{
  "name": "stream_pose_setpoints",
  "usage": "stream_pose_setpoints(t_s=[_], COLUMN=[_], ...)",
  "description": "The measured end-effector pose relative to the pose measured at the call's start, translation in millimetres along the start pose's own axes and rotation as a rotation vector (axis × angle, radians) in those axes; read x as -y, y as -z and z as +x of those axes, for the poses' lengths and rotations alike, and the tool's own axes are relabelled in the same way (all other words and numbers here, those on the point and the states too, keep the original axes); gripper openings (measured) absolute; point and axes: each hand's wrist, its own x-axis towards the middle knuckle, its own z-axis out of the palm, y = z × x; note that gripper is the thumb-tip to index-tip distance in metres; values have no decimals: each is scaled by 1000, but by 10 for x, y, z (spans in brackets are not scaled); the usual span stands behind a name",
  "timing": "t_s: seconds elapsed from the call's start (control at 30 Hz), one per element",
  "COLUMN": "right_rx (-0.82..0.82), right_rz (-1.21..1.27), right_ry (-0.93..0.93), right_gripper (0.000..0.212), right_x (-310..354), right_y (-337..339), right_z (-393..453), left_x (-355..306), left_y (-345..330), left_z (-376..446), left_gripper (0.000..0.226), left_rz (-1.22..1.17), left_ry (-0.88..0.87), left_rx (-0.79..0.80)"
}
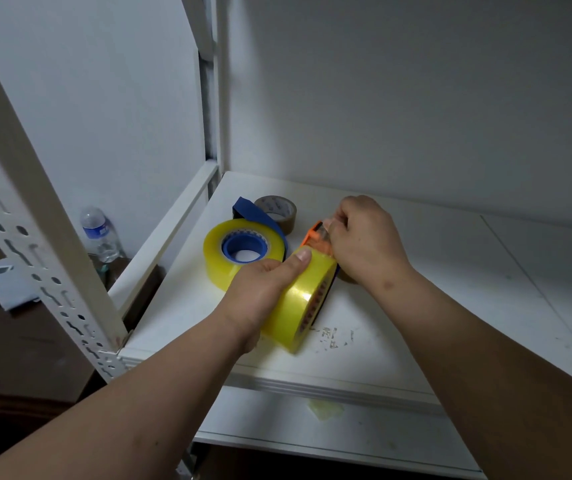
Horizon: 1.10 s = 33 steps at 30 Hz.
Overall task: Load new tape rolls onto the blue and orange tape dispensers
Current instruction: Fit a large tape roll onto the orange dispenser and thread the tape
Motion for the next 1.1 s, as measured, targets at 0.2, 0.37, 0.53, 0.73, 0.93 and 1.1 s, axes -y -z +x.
stream_pose_setpoints(t_s=[0.2, 0.37, 0.53, 0.73, 0.93, 1.1], right_rx=[-39, 46, 87, 125, 171, 118], right_rz=[-46, -64, -96, -90, -124, -93], right_ry=[-68, -69, -67, -124, -180, -141], right_gripper=[18, 17, 16, 18, 18, 18], right_x=[-39, -64, -101, -167, -218, -193], right_y=[19, 8, -13, -32, 7, 29], right_z=[90, 130, 168, 219, 249, 221], left_x=[-7, -17, -8, -7, 20, 10], left_y=[-74, -59, 47, 90, -67, -45], left_z=[34, -1, 29, 46, -32, -49], left_gripper=[61, 68, 48, 33, 40, 52], left_rz=[37, 133, 41, -8, -73, -82], left_ry=[-51, -32, 114, 103, 11, 6], left_rx=[-115, -85, 69, 40, -23, -25])
